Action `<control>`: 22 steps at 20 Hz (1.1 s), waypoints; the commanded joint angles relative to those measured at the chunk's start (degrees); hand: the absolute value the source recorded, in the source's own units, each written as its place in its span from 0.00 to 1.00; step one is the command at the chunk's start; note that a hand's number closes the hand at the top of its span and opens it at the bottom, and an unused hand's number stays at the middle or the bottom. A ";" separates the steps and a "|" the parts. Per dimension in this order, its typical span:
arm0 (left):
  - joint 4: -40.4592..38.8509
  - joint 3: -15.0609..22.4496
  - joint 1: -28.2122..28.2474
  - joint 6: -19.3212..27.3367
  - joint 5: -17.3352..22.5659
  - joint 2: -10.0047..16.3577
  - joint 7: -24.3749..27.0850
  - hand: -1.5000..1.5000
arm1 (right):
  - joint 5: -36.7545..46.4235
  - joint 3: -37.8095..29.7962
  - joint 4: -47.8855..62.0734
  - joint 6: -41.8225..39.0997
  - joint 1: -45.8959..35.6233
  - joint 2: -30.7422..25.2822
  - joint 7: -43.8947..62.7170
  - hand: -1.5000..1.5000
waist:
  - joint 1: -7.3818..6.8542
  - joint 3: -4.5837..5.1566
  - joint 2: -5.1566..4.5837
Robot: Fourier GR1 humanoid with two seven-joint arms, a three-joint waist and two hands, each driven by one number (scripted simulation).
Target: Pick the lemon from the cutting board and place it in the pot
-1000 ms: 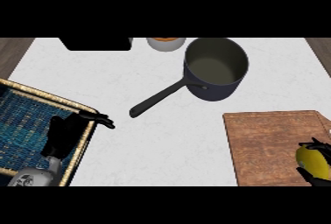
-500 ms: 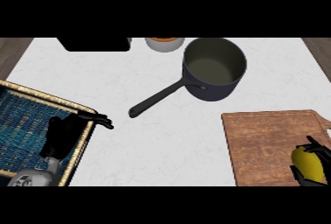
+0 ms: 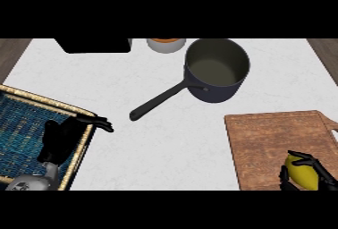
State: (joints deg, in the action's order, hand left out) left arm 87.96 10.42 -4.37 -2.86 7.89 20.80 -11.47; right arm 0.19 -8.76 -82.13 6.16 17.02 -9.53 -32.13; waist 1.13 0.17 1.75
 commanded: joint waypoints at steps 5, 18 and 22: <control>-7.20 0.58 -0.35 1.23 0.81 -6.04 1.33 0.50 | 13.44 10.07 -15.86 10.85 9.13 5.68 8.57 1.00 | 0.16 0.04 -1.87; -6.10 0.00 0.16 -1.04 0.52 -5.33 1.38 0.50 | 41.29 17.92 -39.52 13.79 5.82 4.41 38.39 1.00 | -1.36 0.13 -2.13; -5.51 1.66 0.24 0.55 -1.53 -7.23 1.48 0.50 | 47.71 17.42 -42.15 7.22 -3.46 3.69 50.98 1.00 | -2.15 0.15 -2.23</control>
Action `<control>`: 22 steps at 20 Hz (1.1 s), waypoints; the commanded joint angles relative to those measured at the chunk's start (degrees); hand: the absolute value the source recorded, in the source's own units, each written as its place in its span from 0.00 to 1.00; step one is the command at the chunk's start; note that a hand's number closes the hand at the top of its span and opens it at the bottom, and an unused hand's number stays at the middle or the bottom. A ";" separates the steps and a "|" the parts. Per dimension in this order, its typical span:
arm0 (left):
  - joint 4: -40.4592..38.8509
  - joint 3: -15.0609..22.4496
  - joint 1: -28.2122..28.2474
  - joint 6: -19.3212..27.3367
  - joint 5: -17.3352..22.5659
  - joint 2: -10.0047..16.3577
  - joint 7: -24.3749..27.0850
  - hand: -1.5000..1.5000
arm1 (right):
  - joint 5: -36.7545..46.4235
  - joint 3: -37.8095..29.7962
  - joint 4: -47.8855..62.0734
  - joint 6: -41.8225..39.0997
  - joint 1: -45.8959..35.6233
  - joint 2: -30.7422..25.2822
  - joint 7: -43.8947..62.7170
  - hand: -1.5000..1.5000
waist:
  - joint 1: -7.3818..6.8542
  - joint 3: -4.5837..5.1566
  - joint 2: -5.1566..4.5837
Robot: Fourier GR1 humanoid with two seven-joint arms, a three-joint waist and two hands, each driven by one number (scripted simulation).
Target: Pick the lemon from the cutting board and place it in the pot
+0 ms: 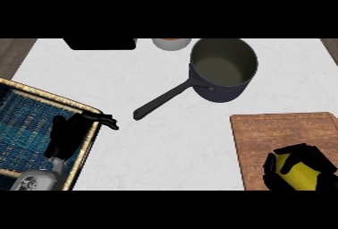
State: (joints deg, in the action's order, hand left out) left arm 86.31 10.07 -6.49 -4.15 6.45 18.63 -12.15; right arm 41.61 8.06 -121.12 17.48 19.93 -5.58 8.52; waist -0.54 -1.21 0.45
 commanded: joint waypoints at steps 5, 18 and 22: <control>-2.71 1.90 1.21 1.00 0.56 -5.11 -0.07 0.50 | 13.35 2.81 -1.70 -14.51 -19.82 -0.38 24.00 1.00 | -1.38 1.58 -0.96; -3.49 1.02 1.50 -0.85 0.68 -5.30 0.80 0.50 | 21.22 2.32 29.53 -30.20 -53.48 1.64 37.69 1.00 | -2.16 1.45 -1.30; -1.04 1.29 1.43 -0.81 0.53 -5.39 -0.99 0.50 | 26.54 4.92 40.86 -33.45 -57.95 0.97 40.31 1.00 | -3.17 1.40 -1.45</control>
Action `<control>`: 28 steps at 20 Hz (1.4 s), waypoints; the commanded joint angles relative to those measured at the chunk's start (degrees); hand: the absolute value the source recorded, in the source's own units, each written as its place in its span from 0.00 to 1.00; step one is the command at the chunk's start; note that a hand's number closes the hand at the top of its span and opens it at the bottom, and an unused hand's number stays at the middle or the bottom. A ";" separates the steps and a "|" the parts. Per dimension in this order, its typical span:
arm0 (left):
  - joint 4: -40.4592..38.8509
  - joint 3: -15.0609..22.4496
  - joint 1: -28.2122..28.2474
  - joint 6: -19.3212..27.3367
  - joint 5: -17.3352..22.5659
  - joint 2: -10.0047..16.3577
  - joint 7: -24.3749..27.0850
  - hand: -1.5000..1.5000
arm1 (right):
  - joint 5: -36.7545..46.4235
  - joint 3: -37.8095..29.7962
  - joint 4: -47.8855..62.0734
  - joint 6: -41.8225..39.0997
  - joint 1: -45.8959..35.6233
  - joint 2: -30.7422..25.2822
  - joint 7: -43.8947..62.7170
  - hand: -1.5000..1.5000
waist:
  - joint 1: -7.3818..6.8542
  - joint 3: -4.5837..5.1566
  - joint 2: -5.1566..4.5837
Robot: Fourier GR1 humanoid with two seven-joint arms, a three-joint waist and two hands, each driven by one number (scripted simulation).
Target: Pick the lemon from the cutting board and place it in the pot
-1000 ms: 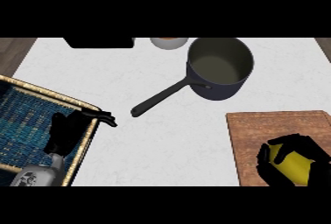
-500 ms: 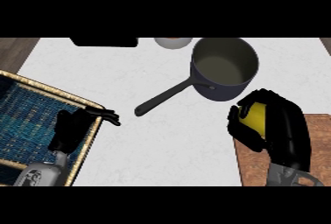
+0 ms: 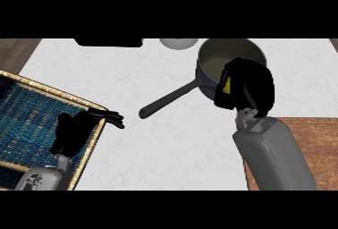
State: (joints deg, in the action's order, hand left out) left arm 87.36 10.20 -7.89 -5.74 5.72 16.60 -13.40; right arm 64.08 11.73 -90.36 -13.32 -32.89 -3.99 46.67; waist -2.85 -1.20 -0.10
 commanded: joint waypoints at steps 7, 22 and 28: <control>-3.69 0.32 2.20 -0.10 0.65 -3.07 1.44 0.50 | -4.85 -4.08 25.16 -9.24 -10.38 3.91 10.58 1.00 | -0.21 1.30 -0.99; -2.33 0.36 2.47 0.40 -0.55 -4.51 0.65 0.50 | -17.13 -9.44 27.72 30.59 -19.49 3.99 -1.34 0.00 | -0.76 1.10 -0.90; -4.64 -1.28 2.15 0.35 0.14 -4.67 -0.27 0.50 | -15.71 -13.43 24.90 46.15 -20.16 3.99 -0.55 0.00 | 1.85 1.22 -0.51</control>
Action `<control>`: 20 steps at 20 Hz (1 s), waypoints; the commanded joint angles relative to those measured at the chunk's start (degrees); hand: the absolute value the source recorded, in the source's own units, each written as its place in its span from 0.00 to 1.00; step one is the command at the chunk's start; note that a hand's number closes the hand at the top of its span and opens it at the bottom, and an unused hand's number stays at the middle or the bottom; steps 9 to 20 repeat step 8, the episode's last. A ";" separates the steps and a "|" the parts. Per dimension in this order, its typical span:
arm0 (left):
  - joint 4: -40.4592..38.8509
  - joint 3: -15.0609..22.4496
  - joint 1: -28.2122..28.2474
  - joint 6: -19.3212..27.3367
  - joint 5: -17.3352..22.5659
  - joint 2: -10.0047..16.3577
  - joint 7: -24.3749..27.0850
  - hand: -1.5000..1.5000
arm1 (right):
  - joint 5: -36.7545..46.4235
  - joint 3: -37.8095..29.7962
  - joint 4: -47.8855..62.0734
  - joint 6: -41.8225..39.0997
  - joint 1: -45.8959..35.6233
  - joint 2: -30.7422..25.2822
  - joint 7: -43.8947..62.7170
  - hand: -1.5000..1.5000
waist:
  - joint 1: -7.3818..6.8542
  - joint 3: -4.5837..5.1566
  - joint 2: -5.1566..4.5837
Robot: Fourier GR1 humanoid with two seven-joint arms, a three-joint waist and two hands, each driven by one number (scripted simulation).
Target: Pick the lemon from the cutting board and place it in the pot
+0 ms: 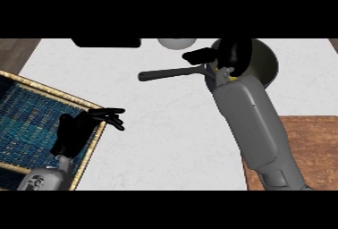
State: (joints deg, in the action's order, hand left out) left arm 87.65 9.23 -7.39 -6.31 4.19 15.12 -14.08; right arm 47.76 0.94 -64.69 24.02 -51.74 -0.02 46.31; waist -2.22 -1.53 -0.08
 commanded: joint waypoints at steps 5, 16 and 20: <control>-4.81 -2.10 1.70 1.42 2.16 -3.36 0.65 0.50 | -0.32 -2.94 -8.15 13.59 5.22 0.01 -3.94 0.00 | 3.04 1.54 0.10; -4.78 -0.42 6.10 1.81 -0.41 -3.93 5.05 0.50 | -5.88 -5.10 -13.56 13.43 9.90 -2.36 -8.86 0.00 | 3.14 1.51 0.09; -4.78 -0.42 6.10 1.81 -0.41 -3.93 5.05 0.50 | -5.88 -5.10 -13.56 13.43 9.90 -2.36 -8.86 0.00 | 3.14 1.51 0.09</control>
